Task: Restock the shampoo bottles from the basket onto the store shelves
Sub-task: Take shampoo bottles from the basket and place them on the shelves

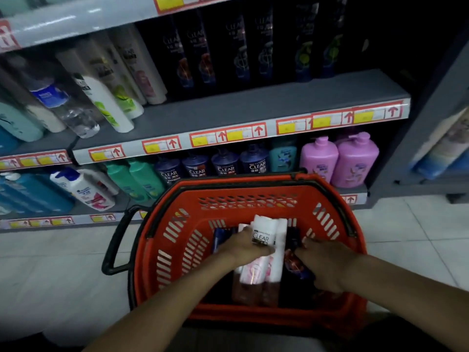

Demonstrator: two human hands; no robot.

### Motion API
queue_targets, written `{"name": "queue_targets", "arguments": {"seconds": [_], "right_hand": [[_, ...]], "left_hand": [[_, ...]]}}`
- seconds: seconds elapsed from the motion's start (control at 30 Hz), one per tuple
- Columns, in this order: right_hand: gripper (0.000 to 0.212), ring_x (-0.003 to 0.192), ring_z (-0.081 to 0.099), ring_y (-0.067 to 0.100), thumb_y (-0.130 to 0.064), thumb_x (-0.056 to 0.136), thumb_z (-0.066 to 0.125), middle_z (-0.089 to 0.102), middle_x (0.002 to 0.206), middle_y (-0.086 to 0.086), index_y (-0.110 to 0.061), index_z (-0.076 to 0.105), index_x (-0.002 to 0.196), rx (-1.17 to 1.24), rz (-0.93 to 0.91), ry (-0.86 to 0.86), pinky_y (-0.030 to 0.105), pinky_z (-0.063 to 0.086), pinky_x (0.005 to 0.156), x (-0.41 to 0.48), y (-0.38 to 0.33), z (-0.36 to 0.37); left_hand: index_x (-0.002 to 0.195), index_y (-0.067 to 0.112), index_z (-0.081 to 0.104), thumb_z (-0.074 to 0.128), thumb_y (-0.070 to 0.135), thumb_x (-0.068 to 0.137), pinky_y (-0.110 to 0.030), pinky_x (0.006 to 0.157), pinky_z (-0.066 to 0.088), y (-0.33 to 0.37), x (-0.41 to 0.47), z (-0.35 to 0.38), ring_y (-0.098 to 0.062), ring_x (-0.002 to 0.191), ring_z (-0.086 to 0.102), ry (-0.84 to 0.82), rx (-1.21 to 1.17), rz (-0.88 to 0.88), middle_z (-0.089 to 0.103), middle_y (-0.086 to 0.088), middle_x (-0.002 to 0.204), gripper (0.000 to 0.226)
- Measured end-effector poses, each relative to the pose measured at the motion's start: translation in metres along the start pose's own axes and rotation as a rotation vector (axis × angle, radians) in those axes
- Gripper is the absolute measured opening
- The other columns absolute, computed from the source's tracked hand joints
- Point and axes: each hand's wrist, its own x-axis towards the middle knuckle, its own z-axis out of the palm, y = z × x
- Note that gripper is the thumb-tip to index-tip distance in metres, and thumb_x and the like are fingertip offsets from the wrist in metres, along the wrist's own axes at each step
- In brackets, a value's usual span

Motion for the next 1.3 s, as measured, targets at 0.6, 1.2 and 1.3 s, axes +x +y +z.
{"name": "queue_targets", "arguments": {"seconds": [0.6,1.2,1.3], "right_hand": [[0.063,0.126,0.053,0.034,-0.023,0.092,0.068,0.046,0.141,0.014,-0.014,0.041,0.149,-0.078,0.01,-0.061,0.044,0.05,0.1,0.031,0.002,0.003],[0.063,0.155,0.015,0.037,-0.022,0.096,0.063,0.026,0.166,0.005,-0.026,0.04,0.154,-0.473,-0.256,-0.023,0.059,0.018,0.12,0.084,-0.027,0.037],[0.026,0.117,0.067,0.033,-0.03,0.076,0.078,0.072,0.122,0.0,-0.032,0.08,0.101,-0.558,-0.307,0.175,0.057,0.052,0.095,0.091,-0.021,0.042]], "left_hand": [[0.146,0.002,0.044,0.087,0.036,0.078,-0.031,0.106,0.045,-0.065,0.009,-0.033,-0.03,0.133,0.055,0.198,0.051,-0.315,0.055,-0.014,0.145,0.087],[0.155,0.018,0.023,0.073,0.024,0.083,-0.042,0.099,0.051,-0.04,0.04,0.001,-0.039,0.128,0.056,0.1,0.086,0.067,0.044,-0.018,0.149,0.088],[0.158,0.041,0.02,0.071,0.023,0.078,-0.044,0.103,0.05,-0.048,0.048,-0.002,-0.036,0.131,0.053,0.057,0.117,0.126,0.034,-0.01,0.147,0.096]]}}
